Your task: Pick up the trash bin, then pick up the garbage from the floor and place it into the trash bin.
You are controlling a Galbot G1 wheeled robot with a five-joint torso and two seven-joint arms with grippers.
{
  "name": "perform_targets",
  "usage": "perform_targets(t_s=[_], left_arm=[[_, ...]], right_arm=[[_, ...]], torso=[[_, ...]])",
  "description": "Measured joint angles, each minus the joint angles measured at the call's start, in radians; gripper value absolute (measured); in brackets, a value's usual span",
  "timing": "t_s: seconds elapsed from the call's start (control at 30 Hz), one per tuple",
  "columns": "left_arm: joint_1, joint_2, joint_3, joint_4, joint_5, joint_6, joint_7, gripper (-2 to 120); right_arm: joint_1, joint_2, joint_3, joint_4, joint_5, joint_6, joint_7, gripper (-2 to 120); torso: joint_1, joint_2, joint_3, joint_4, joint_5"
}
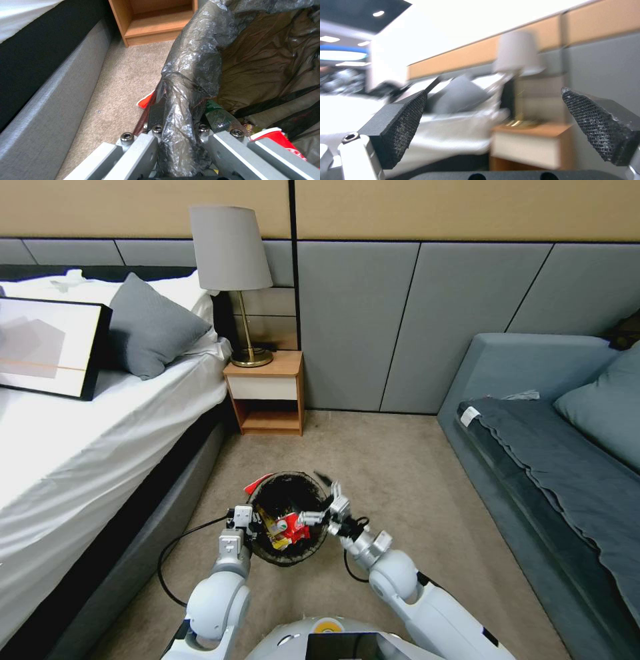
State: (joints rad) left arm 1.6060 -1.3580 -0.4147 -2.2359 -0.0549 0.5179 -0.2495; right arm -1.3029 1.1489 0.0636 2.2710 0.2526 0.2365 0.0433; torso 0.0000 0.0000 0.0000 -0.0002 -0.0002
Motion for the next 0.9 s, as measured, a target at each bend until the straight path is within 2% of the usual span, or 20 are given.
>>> perform_targets(t_s=[0.1, 0.13, 0.23, 0.3, 0.5, 0.53, 0.63, 0.8, 0.9], left_arm=[[0.006, -0.005, -0.010, -0.006, 0.000, -0.006, -0.001, 0], [0.006, -0.005, -0.010, -0.006, 0.000, -0.006, -0.001, 0], [0.008, -0.016, -0.016, -0.013, 0.001, -0.014, -0.001, 0], [0.008, -0.015, -0.016, -0.014, 0.001, -0.014, -0.001, 0], [-0.003, 0.010, -0.022, -0.018, -0.023, -0.015, -0.003, 0], [-0.003, 0.010, -0.022, -0.018, -0.023, -0.015, -0.003, 0], [-0.008, 0.006, -0.019, -0.018, -0.026, -0.017, -0.003, 0], [0.002, -0.009, -0.016, -0.024, -0.026, -0.029, -0.005, 0], [0.005, -0.011, -0.016, -0.030, -0.026, -0.031, -0.006, 0]], right_arm=[[-0.084, 0.017, 0.122, 0.058, -0.072, 0.031, 0.006, 100], [-0.084, 0.017, 0.122, 0.058, -0.072, 0.031, 0.006, 100], [-0.174, 0.089, 0.214, 0.072, -0.100, 0.069, 0.013, 100], [-0.191, 0.108, 0.226, 0.068, -0.112, 0.084, 0.018, 100], [-0.354, 0.272, 0.270, -0.002, -0.233, 0.182, 0.077, 100], [-0.354, 0.272, 0.270, -0.002, -0.233, 0.182, 0.077, 100], [-0.403, 0.335, 0.299, -0.049, -0.282, 0.251, 0.101, 100], [-0.425, 0.382, 0.333, -0.100, -0.308, 0.333, 0.116, 100], [-0.429, 0.397, 0.347, -0.119, -0.331, 0.351, 0.122, 100]], torso=[[0.000, 0.000, 0.000, 0.0000, 0.0001], [0.000, 0.000, 0.000, 0.0000, 0.0001], [0.000, 0.000, 0.000, 0.0000, 0.0002], [0.000, 0.000, 0.000, 0.0001, 0.0002], [0.000, 0.000, 0.000, 0.0001, 0.0003], [0.000, 0.000, 0.000, 0.0001, 0.0003], [0.000, 0.000, 0.000, 0.0002, 0.0002], [0.000, 0.000, 0.000, 0.0003, 0.0003], [0.000, 0.000, 0.000, 0.0002, 0.0002]])
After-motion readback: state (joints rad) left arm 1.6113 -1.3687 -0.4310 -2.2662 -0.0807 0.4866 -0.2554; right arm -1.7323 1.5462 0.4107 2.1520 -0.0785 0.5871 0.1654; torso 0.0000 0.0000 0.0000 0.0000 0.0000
